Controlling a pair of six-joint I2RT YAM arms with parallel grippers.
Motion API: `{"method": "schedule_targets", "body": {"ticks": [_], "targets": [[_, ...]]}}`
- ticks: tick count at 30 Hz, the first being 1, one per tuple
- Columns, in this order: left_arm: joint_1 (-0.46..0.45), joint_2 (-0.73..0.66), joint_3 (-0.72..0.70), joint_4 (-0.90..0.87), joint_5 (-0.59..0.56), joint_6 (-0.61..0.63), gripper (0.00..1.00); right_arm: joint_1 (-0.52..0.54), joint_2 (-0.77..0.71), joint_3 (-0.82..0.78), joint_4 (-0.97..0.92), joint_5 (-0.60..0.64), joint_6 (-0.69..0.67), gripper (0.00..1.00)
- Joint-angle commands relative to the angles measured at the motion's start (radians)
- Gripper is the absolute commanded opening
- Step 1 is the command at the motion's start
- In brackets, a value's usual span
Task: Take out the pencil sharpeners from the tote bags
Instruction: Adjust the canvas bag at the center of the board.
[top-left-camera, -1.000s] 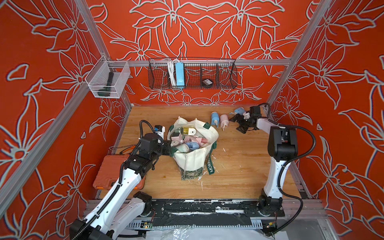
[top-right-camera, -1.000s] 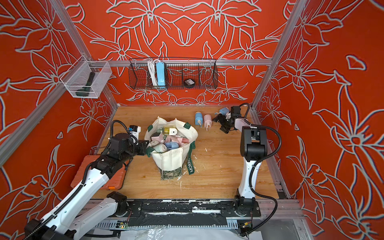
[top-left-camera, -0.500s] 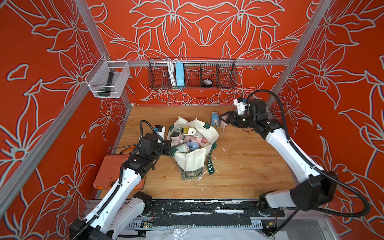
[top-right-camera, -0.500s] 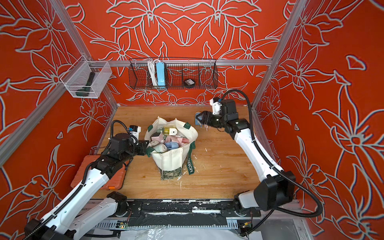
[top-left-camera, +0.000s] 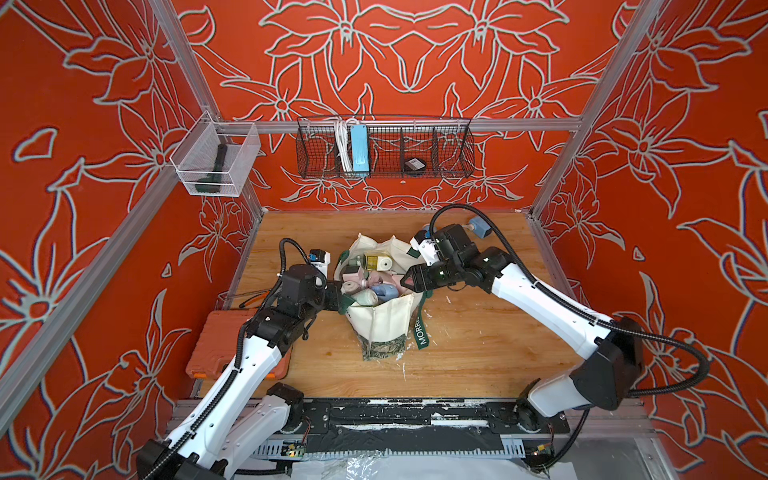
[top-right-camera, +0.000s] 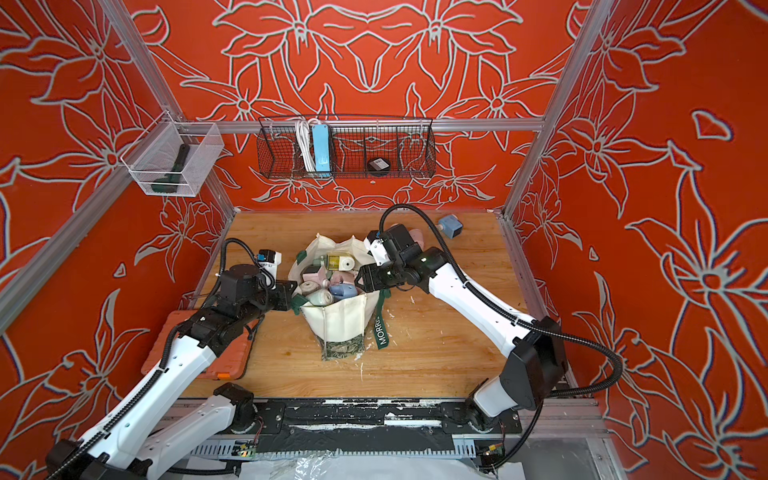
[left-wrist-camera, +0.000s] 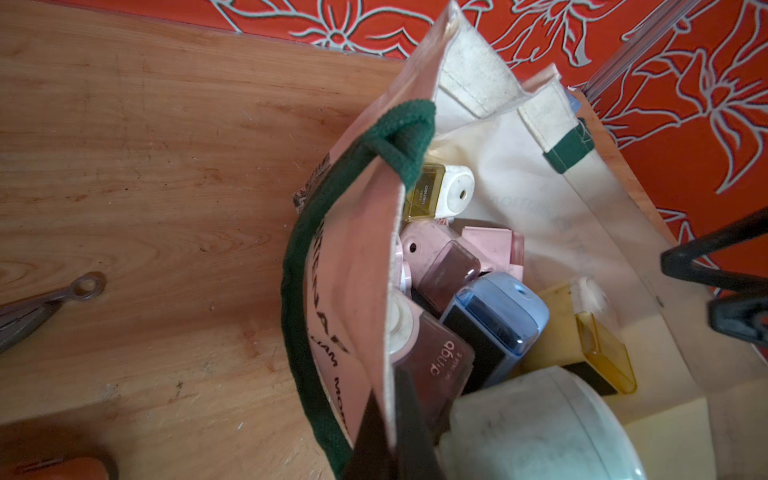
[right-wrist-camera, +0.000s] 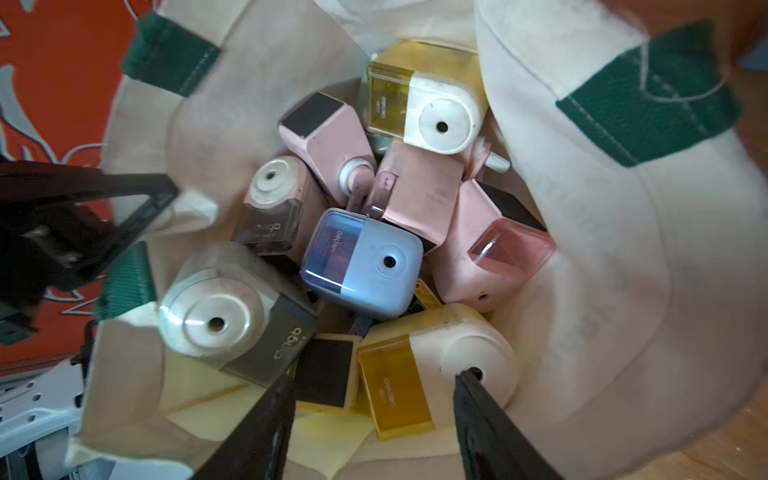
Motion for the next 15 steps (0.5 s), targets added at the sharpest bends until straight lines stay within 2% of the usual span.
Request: {"method": "schedule_targets", "body": {"ticks": [1, 10, 12, 15], "targets": [[-0.008, -0.012, 0.151, 0.087, -0.011, 0.058, 0.0, 0.028, 0.025, 0.005, -0.018, 0.04, -0.012, 0.63], [-0.007, 0.046, 0.366, 0.111, -0.076, 0.223, 0.0, 0.177, 0.148, 0.04, 0.024, 0.015, 0.013, 0.62], [-0.007, 0.054, 0.362, 0.113, -0.079, 0.223, 0.0, 0.202, 0.173, 0.062, 0.027, 0.01, 0.008, 0.62], [-0.007, 0.023, 0.27, 0.155, -0.047, 0.215, 0.0, 0.208, 0.177, 0.066, 0.032, 0.024, 0.007, 0.62]]}}
